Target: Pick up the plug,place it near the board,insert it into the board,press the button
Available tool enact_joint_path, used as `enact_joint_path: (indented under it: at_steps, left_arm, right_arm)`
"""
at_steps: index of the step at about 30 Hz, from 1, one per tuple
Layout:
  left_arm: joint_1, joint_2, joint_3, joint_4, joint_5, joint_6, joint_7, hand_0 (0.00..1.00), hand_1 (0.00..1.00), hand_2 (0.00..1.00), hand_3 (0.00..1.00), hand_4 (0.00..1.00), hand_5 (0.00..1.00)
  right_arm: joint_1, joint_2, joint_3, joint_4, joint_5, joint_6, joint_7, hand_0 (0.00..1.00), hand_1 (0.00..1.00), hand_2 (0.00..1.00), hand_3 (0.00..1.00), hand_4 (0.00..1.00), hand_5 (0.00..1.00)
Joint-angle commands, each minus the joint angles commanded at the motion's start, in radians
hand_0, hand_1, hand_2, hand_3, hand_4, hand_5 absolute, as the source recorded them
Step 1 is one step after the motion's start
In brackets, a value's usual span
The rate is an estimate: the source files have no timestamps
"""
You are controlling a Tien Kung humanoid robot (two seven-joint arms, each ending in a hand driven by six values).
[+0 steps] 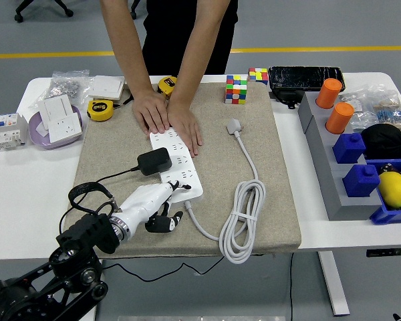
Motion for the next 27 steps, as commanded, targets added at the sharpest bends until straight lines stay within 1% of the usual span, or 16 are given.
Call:
enact_joint_path:
  at_steps: [6, 13, 19, 27]
  left_arm:
    - [-0.003, 0.005, -0.005, 0.005, 0.004, -0.002, 0.001, 0.134, 0.049, 0.147, 0.833, 0.544, 0.002]
    - [-0.007, 0.019, -0.007, 0.007, -0.002, -0.005, -0.001, 0.134, 0.049, 0.147, 0.824, 0.545, 0.002]
    - [-0.007, 0.017, -0.004, 0.011, -0.001, -0.011, 0.000, 0.134, 0.049, 0.147, 0.815, 0.543, 0.002]
    - [-0.007, 0.016, -0.002, 0.022, -0.003, -0.003, -0.006, 0.134, 0.049, 0.147, 0.817, 0.538, 0.002]
  right_arm:
    - [-0.003, 0.002, 0.007, 0.000, -0.005, 0.001, -0.001, 0.998, 0.914, 0.836, 0.831, 0.998, 0.998]
    - [0.000, 0.001, 0.005, 0.000, 0.000, 0.000, 0.001, 0.998, 0.914, 0.836, 0.831, 0.998, 0.998]
    - [0.001, 0.001, 0.005, 0.000, 0.002, -0.001, 0.002, 0.998, 0.914, 0.837, 0.831, 0.998, 0.998]
    - [-0.001, 0.002, 0.011, 0.000, -0.003, 0.000, 0.001, 0.998, 0.915, 0.836, 0.831, 0.998, 0.998]
